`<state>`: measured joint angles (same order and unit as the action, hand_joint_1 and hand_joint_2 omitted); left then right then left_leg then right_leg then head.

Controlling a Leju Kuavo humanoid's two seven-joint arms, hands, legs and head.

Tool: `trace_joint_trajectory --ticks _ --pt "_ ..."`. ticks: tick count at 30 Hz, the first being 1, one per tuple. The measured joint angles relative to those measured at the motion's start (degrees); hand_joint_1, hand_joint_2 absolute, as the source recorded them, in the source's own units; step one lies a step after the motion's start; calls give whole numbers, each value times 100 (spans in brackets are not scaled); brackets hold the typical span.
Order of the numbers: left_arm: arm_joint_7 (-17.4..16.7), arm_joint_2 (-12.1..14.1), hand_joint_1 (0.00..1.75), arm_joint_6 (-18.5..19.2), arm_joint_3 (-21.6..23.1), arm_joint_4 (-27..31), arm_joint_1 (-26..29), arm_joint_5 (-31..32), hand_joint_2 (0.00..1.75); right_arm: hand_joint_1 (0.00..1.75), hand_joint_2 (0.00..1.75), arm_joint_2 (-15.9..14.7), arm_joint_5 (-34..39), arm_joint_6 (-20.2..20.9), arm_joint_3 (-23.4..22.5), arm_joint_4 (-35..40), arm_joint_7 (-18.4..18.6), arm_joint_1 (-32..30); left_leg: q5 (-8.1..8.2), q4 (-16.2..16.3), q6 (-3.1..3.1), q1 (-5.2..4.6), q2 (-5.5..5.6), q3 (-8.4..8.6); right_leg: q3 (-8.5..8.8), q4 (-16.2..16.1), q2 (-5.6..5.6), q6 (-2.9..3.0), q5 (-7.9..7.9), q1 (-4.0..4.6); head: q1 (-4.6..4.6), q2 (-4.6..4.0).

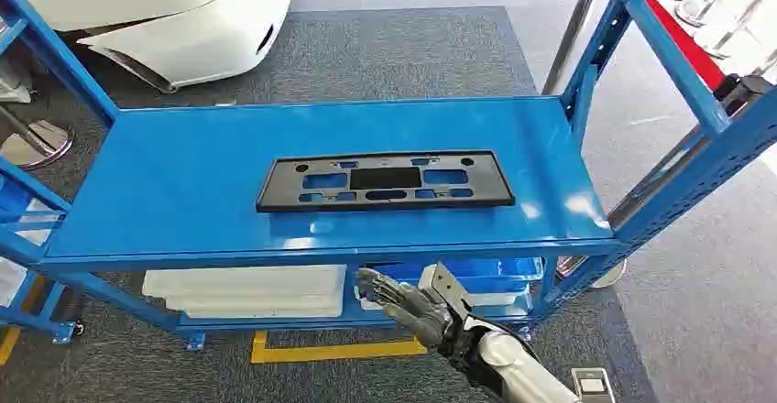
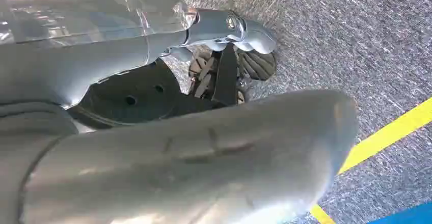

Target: Take the parts from the cabinet and place them on the table.

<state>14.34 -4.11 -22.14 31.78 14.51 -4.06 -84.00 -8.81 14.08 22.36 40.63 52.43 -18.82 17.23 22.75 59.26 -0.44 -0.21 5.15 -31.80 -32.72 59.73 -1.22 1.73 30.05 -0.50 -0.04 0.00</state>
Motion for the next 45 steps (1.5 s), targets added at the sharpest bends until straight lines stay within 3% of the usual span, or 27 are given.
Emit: trace_joint_trajectory --ticks 3,8,10,13,15,16,19,25,29,34,38,45 --pt "0 0 0 -31 31 0 -1 -11 0 0 0 39 -166 118 179 317 -225 96 0 0 0 0 -1 -2 0 0 -7 -1 -1 0 11 0" --pt "11 0 0 -107 37 0 -1 -94 0 0 0 164 -90 354 473 1019 -247 350 0 2 0 -1 -3 0 -1 -1 -8 -5 -3 0 7 0" --pt "26 -2 0 -252 39 0 -8 -81 0 0 0 182 -193 47 521 1271 -225 495 -1 3 1 -2 -3 0 -1 -1 -9 -6 -4 -1 7 0" --pt "28 -31 0 -516 96 -22 -17 -13 0 0 0 164 -464 -777 518 1697 -44 699 -1 11 1 -2 -4 1 -1 -1 -11 -13 -8 -1 4 0" --pt "26 -57 0 -623 140 -24 -19 53 0 0 0 118 -915 -1468 466 1981 379 808 -1 14 1 -2 -4 0 -1 -1 -12 -13 -8 -1 7 0" --pt "26 -77 0 -663 162 -26 -25 94 0 0 175 79 -1239 -1859 420 2137 691 842 -1 16 1 -3 -4 -1 0 -1 -11 -14 -9 -1 4 0" --pt "-28 -112 0 -673 219 -31 -29 157 0 0 175 -11 -1962 -2613 265 2504 1318 880 -1 17 2 -3 -11 -2 -1 -2 -19 -19 -12 -1 11 0" --pt "-94 -127 0 -610 319 -37 -44 133 0 0 175 -144 -2619 -3178 70 2986 1924 855 0 20 4 -4 -12 -5 -2 -4 -23 -20 -12 -2 17 0" --pt "-175 -127 0 -612 321 -37 -54 61 0 0 175 -181 -3582 -3600 40 3014 2842 857 0 20 4 -4 -12 -5 -2 -4 -23 -20 -12 -2 17 0" --pt "-340 -127 0 -586 319 -37 -56 -4 0 0 175 -258 -4863 -3414 44 3001 3903 878 0 20 4 -3 -12 -7 -2 -4 -22 -20 -12 -2 13 0" --pt "-468 -127 0 -529 319 -37 -58 -50 0 0 175 -302 -5313 -3150 75 2938 4259 951 0 20 4 -3 -12 -8 -2 -4 -22 -20 -12 -2 15 0" --pt "-695 -127 0 -404 319 -37 -57 -118 0 0 175 -345 -5947 -2708 138 2695 4517 1016 0 20 4 -3 -12 -10 -4 -4 -21 -20 -12 -2 17 0"
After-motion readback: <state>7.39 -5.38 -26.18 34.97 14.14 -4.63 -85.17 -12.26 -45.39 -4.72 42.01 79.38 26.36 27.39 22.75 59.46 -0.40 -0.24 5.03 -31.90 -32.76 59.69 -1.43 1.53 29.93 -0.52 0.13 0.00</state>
